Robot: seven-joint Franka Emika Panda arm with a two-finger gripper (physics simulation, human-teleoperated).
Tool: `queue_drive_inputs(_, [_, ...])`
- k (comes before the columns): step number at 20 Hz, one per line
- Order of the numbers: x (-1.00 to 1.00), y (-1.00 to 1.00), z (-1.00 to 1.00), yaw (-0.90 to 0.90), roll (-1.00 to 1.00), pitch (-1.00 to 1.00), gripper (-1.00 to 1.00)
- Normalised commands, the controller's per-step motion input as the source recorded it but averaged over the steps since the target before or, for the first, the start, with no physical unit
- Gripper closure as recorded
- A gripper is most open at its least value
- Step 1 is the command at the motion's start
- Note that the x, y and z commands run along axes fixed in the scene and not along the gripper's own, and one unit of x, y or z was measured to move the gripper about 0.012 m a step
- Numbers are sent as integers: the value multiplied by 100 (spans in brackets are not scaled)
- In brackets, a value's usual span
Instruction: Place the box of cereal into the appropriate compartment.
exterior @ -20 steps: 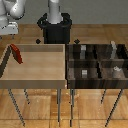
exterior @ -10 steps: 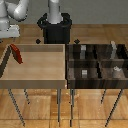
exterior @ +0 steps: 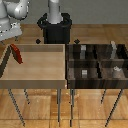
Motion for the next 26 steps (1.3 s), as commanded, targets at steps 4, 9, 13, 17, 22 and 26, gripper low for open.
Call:
queue_drive_inputs(4, [-75,0,0,0,0,0,-100])
queue_drive_inputs(9, [-20,20,0,0,0,0,-100])
queue_drive_inputs(13, [0,0,-50,0,0,0,-100])
queue_drive_inputs(17, [-25,0,0,0,0,0,-100])
queue_drive_inputs(22, [0,0,-20,0,0,0,-100])
queue_drive_inputs(26, [0,-25,-25,0,0,0,-100])
